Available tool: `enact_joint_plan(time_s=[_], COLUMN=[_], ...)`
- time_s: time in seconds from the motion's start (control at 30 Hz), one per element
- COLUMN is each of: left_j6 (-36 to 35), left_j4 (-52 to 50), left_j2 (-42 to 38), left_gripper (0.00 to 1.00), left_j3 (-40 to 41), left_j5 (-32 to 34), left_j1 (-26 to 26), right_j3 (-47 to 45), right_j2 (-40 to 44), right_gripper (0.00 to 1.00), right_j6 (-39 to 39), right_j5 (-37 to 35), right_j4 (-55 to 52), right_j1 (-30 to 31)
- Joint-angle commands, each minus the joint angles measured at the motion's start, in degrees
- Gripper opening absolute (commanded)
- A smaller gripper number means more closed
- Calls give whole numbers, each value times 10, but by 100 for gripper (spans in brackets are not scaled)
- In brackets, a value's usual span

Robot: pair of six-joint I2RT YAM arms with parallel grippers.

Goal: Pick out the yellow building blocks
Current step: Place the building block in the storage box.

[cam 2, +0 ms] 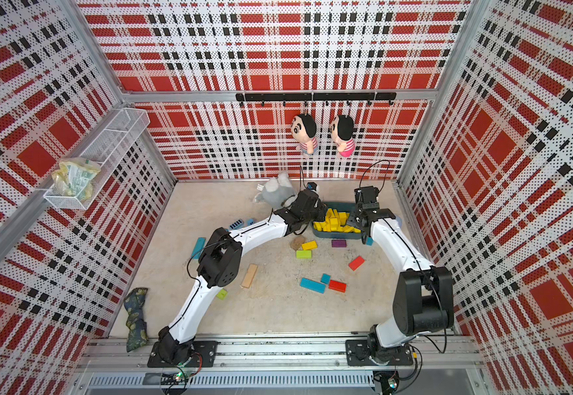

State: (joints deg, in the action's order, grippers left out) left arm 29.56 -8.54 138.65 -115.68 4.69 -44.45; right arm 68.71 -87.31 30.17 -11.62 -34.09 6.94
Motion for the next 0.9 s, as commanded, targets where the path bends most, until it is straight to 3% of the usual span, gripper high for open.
enact_joint_plan(time_s=[0.0, 0.07, 0.2, 0.37, 0.57, 0.67, 0.87], left_j6=[8, 10, 7, -1, -18, -21, 39], left_j4=[23, 23, 23, 23, 29, 66, 173], left_j2=[9, 11, 9, -3, -51, -110, -254], left_gripper=[23, 32, 41, 47, 48, 50, 51], left_j3=[-5, -3, -2, -3, 14, 68, 262], left_j5=[-1, 4, 9, 14, 39, 64, 91], left_j1=[-2, -1, -1, 0, 1, 3, 36], right_j3=[9, 9, 7, 9, 4, -19, -87], right_j2=[19, 20, 22, 24, 44, 68, 107], right_gripper=[54, 54, 54, 54, 54, 54, 55], right_j6=[-12, -13, -15, -22, -67, -151, -451], right_j5=[-6, -6, -5, -9, 22, 40, 145], right_j4=[-16, -16, -16, -24, 7, 68, 173], right_j1=[-6, -6, -6, -6, -3, 24, 109])
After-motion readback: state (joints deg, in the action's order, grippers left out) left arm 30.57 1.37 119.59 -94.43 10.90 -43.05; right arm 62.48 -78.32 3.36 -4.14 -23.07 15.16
